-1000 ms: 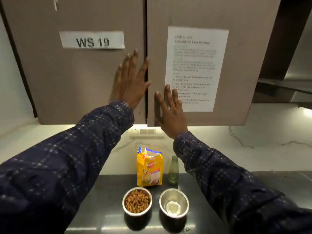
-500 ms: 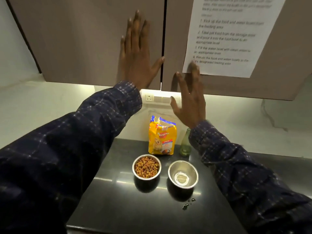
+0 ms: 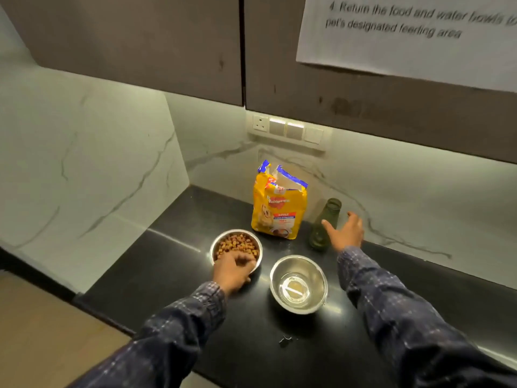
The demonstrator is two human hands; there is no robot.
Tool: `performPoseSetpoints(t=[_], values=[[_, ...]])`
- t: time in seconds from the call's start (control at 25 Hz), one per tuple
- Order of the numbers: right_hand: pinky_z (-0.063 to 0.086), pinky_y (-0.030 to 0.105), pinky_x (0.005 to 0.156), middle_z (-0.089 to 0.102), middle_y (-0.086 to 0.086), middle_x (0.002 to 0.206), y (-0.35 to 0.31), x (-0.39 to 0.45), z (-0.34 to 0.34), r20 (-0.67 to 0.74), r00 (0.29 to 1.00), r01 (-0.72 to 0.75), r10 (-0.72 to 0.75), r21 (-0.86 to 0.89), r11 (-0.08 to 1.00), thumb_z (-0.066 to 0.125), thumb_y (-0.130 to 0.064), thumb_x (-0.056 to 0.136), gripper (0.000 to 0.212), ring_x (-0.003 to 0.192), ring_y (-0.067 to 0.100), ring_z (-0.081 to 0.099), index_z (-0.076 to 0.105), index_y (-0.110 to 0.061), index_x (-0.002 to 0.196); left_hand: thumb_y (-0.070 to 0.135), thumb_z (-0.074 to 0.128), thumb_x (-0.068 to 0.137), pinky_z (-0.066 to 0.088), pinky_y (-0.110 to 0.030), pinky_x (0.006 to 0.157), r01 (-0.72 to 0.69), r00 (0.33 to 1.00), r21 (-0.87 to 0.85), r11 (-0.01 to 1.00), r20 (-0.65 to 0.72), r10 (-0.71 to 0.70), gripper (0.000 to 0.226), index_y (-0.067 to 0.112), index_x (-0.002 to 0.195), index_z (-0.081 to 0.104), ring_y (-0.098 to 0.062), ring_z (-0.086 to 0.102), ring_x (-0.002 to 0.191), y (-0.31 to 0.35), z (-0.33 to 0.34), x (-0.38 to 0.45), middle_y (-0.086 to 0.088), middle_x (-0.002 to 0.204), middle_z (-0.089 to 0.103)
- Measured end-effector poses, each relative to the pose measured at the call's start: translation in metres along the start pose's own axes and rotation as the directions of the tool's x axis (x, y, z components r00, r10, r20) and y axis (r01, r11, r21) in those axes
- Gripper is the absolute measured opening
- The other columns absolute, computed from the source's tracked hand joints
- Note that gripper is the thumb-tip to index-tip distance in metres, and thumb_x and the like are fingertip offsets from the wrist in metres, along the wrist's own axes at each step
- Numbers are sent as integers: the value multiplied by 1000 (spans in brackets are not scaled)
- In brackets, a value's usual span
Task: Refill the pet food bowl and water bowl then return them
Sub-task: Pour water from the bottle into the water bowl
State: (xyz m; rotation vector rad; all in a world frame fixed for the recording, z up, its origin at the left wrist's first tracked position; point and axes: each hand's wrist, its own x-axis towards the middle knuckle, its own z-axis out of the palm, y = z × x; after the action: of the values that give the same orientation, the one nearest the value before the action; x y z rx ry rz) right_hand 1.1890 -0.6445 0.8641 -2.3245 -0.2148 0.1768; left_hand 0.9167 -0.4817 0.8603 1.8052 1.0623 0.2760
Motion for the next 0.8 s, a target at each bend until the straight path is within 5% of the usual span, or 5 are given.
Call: performPoseSetpoints(t=[0.16, 0.28, 0.4, 0.64, 0.8], values=[[39, 49, 119, 49, 14, 160, 6, 36, 12, 179, 976, -141, 122, 101, 985, 87, -45, 84, 96, 146, 37, 48, 39, -11, 159, 19, 78, 91, 68, -38, 80, 400, 915, -88, 912, 104, -390, 23, 15, 68, 75, -14, 68, 61, -54, 64, 1, -6, 69, 74], [46, 45, 113, 62, 12, 148, 9, 48, 17, 213, 974, -117, 80, 170, 978, 89, -36, 83, 81, 135, 34, 59, 50, -14, 150, 14, 71, 98, 59, -21, 60, 571, 807, -189, 799, 304, -506, 19, 3, 82, 69, -14, 64, 70, -64, 94, -10, -7, 79, 64], [48, 47, 112, 64, 13, 145, 12, 53, 21, 218, 976, -56, 20, 161, 985, 88, -30, 85, 73, 132, 35, 61, 51, -15, 147, 16, 74, 97, 62, -21, 68, 597, 797, -290, 748, 320, -512, 25, -4, 111, 73, -16, 73, 88, -69, 116, -12, -11, 98, 76], [45, 51, 116, 53, 15, 148, 31, 52, 30, 297, 932, 207, -205, 26, 978, 82, -21, 90, 70, 137, 35, 51, 45, -14, 150, 6, 76, 93, 66, -28, 77, 558, 828, -475, 681, 268, -492, 9, 3, 101, 75, -20, 74, 91, -56, 131, -12, -14, 99, 78], [47, 57, 112, 49, 13, 143, 49, 38, 28, 375, 832, 520, -408, -275, 809, 84, -21, 88, 74, 133, 37, 45, 46, -26, 151, -2, 73, 93, 63, -23, 64, 526, 844, -543, 655, 235, -482, 7, 1, 100, 73, -20, 76, 87, -55, 130, -7, -17, 101, 77]])
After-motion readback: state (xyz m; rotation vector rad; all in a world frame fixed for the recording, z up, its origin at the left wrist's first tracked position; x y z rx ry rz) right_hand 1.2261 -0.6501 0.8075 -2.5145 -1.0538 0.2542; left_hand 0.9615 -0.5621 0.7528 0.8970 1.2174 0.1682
